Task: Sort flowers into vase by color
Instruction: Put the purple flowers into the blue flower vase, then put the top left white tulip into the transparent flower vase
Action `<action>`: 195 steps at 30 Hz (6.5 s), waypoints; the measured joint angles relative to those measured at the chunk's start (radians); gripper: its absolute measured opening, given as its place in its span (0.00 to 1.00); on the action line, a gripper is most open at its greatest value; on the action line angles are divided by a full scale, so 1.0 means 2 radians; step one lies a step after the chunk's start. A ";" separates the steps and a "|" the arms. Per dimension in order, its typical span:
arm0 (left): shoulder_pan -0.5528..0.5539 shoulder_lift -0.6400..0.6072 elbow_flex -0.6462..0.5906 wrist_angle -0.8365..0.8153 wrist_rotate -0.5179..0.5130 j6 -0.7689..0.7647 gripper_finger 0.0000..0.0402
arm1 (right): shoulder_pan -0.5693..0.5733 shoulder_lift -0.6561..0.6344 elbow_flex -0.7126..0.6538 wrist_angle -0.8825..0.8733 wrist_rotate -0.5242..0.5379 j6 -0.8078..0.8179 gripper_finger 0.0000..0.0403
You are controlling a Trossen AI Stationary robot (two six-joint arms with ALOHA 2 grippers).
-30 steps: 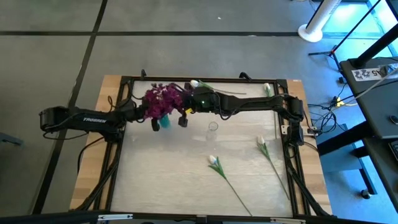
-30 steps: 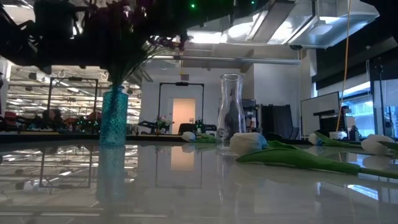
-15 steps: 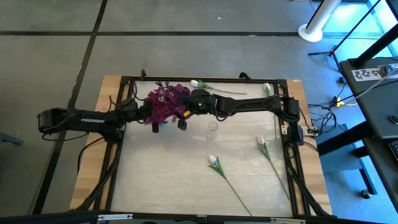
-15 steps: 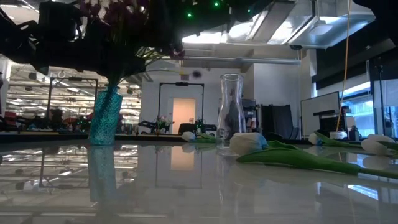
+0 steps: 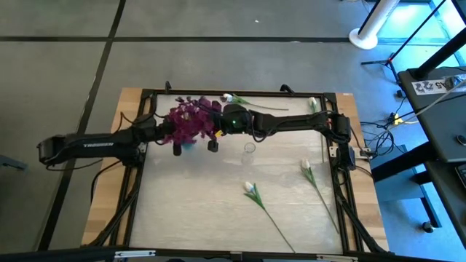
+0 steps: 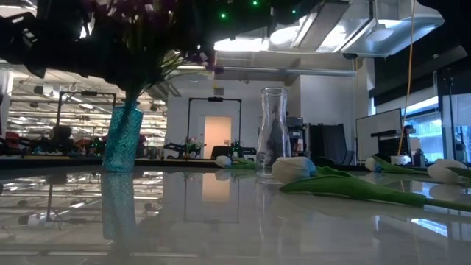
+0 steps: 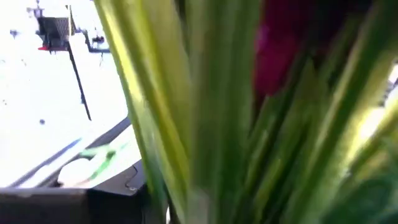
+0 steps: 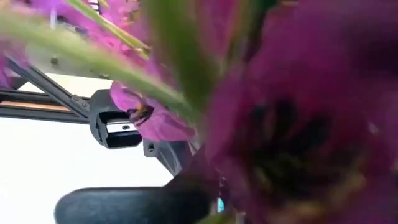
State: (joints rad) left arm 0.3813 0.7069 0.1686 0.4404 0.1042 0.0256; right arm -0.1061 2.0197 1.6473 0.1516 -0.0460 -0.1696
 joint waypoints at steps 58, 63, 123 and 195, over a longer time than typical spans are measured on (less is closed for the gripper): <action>-0.107 -0.050 0.245 -0.589 -0.219 -0.222 0.53 | -0.010 -0.143 0.036 -0.424 0.029 -0.005 0.64; -0.107 -0.050 0.265 -0.644 -0.207 -0.238 0.53 | -0.038 -0.143 0.036 -0.491 0.072 -0.006 0.64; -0.207 -0.056 0.270 -0.625 -0.222 -0.191 0.53 | -0.261 0.122 0.025 -0.364 -0.029 -0.046 0.19; -0.207 -0.056 0.270 -0.628 -0.222 -0.191 0.53 | 0.157 -0.257 -0.480 0.595 0.262 0.007 0.03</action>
State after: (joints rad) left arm -0.0330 0.5943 0.7078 -0.8154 -0.3391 -0.3556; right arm 0.2089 1.5052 0.6865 1.3422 0.4786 -0.1550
